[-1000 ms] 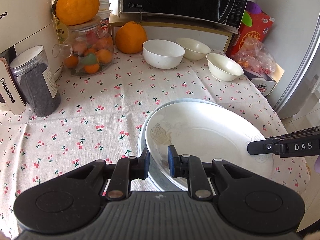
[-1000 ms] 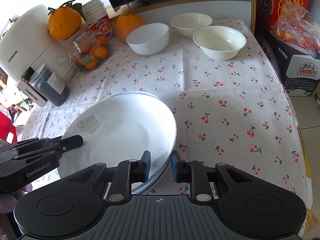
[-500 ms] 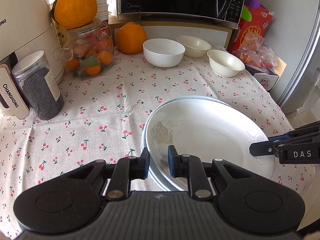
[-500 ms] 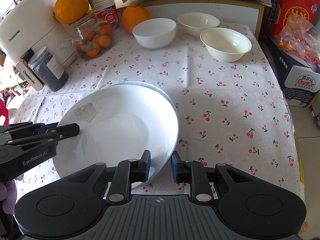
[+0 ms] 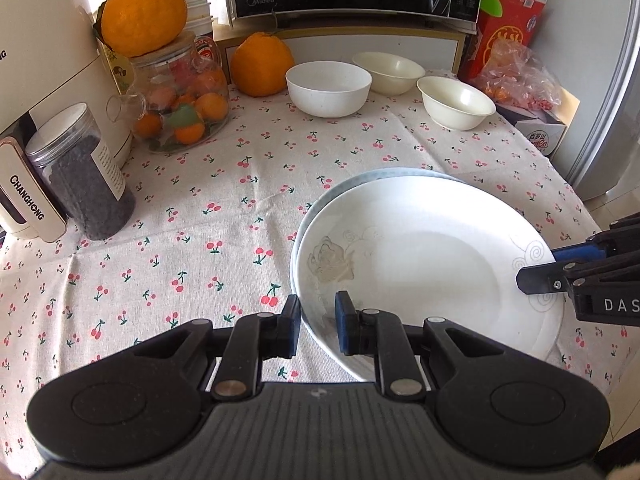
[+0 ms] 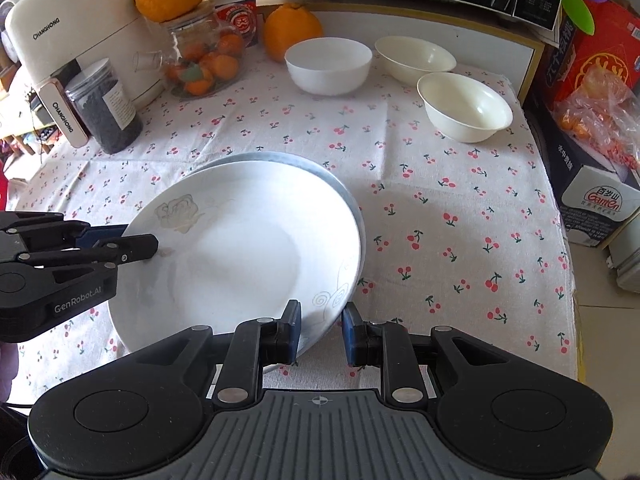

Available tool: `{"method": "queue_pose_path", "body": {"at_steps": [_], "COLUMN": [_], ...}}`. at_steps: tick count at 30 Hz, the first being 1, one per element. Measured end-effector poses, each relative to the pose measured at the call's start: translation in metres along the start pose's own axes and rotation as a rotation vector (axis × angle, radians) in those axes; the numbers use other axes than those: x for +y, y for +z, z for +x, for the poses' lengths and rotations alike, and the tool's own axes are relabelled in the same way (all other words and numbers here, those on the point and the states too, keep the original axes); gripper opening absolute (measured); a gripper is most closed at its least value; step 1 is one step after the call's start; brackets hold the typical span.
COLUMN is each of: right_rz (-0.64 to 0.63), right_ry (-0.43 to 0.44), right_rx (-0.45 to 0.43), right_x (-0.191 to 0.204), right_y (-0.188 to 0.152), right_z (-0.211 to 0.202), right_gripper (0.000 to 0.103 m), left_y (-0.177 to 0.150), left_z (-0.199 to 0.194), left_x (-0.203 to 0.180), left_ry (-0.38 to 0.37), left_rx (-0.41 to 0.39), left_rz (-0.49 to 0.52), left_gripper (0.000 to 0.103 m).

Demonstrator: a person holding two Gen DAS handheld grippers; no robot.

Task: Organize plates and bowls
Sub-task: 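Carry the white plate with the left gripper over the blue-patterned plate stack, then lower the white plate onto the stack and open the left gripper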

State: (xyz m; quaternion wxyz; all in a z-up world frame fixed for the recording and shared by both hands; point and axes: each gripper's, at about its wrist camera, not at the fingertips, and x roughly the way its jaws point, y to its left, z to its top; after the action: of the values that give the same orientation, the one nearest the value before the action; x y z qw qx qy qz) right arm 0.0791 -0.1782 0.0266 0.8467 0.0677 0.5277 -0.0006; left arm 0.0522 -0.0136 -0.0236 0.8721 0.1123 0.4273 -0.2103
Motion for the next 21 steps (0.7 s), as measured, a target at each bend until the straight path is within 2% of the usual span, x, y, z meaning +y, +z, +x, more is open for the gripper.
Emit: {"method": "queue_pose_path", "body": {"at_steps": [21], "right_rz": [-0.049], "right_ry": [-0.03], "right_rx": [0.0], "right_x": [0.0031], "right_y": [0.002], "right_z": [0.0036], "right_gripper": [0.023], "left_y": [0.0007], "left_z": [0.0016], "left_x": [-0.0013], "left_ry": [0.015], "left_rx": [0.003], "left_rz": [0.029], "left_gripper": [0.015]}}
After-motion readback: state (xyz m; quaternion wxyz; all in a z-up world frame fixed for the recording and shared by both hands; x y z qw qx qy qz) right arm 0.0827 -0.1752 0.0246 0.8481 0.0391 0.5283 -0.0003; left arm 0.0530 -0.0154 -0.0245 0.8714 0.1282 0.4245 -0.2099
